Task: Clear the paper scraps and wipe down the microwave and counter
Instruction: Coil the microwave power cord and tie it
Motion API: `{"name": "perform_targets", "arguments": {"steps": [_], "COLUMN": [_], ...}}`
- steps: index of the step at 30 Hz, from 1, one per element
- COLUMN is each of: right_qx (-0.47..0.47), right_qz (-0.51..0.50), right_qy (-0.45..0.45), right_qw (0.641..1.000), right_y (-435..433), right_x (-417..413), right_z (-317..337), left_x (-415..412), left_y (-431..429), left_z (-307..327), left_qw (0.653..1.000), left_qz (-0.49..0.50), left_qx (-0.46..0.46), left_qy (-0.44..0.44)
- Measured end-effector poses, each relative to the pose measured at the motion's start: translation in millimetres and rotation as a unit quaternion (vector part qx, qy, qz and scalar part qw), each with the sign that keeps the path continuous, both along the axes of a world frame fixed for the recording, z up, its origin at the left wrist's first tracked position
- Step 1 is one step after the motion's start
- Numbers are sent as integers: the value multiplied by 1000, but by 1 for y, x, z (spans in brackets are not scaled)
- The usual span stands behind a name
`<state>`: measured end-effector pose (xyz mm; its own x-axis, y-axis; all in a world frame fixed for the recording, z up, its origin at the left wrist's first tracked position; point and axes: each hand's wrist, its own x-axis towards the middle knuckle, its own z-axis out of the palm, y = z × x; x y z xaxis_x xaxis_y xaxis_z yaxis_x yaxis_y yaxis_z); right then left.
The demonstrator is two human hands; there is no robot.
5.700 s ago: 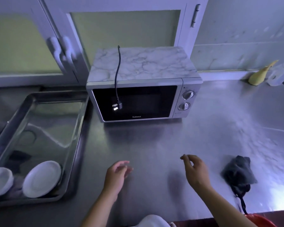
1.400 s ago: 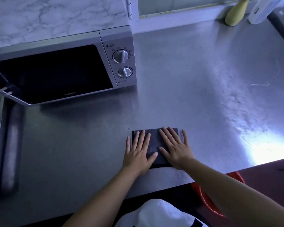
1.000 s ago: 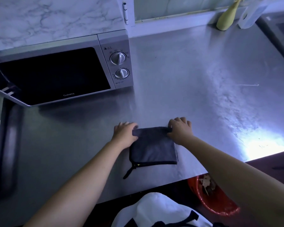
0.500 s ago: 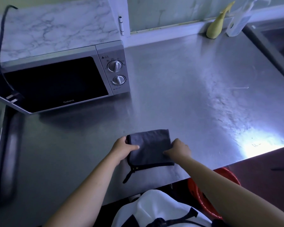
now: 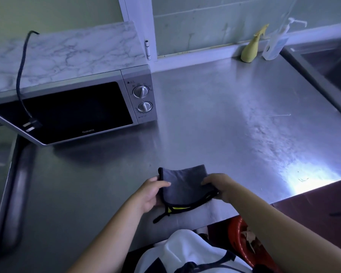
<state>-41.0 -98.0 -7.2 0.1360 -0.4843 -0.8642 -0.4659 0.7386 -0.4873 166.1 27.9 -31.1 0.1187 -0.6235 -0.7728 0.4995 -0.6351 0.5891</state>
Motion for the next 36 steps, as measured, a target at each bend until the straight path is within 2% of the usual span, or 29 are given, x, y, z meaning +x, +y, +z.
{"name": "perform_targets", "arguments": {"steps": [2, 4, 7, 9, 10, 11, 13, 15, 17, 19, 20, 22, 24, 26, 28, 29, 32, 34, 36], "right_qx": [-131, -262, -445, -500, -509, -507, -487, -496, -516, -487, -449, -384, -395, -449, -494, -494, -441, -406, -379], "right_qz": [19, 75, 251, 361, 406, 433, 444, 425, 434, 511, 552, 596, 568, 497, 426, 408, 424, 456, 453], "right_qy": [-8, -9, 46, 82, 104, 118, 124, 125, 142, 152, 145, 121, 118, 131, 158, 186, 281, 303, 294], "right_qw": [991, 962, 858, 783, 752, 736, 741, 747, 724, 692, 687, 695, 712, 731, 741, 745, 740, 732, 751], "right_y": [5, 11, 29, 44, 52, 58, 65, 68, 70, 78, 83, 93, 97, 98, 95, 92, 85, 89, 96], "right_x": [1, 7, 24, 39, 44, 47, 45, 39, 31, 21, 15, 3, -6, -8, -3, 2, 14, 13, 6], "right_z": [10, 23, 42, 47, 48, 47, 46, 44, 37, 23, 14, -3, -14, -17, -20, -22, -35, -49, -65], "left_x": [-5, -13, -26, -31, -33, -36, -41, -45, -48, -52, -55, -57, -51, -39, -30, -29, -33, -29, -15], "left_y": [0, -5, -16, -23, -26, -27, -28, -28, -23, -11, -2, 16, 30, 35, 33, 29, 10, 1, -2], "left_z": [7, 16, 30, 37, 41, 41, 38, 33, 24, 12, 4, -9, -11, -8, -9, -10, -19, -33, -52], "left_qw": [999, 997, 990, 984, 983, 982, 983, 980, 973, 975, 980, 974, 947, 898, 801, 749, 632, 586, 560], "left_qz": [12, 32, 78, 91, 98, 109, 135, 164, 193, 202, 195, 172, 154, 95, -42, -125, -324, -411, -455], "left_qx": [-23, -52, -88, -106, -113, -116, -107, -99, -92, -49, -15, 50, 22, -78, -180, -206, -187, -141, -117], "left_qy": [29, 40, 83, 107, 108, 98, 58, 54, 91, 80, 26, -142, -280, -422, -570, -617, -679, -684, -682]}}
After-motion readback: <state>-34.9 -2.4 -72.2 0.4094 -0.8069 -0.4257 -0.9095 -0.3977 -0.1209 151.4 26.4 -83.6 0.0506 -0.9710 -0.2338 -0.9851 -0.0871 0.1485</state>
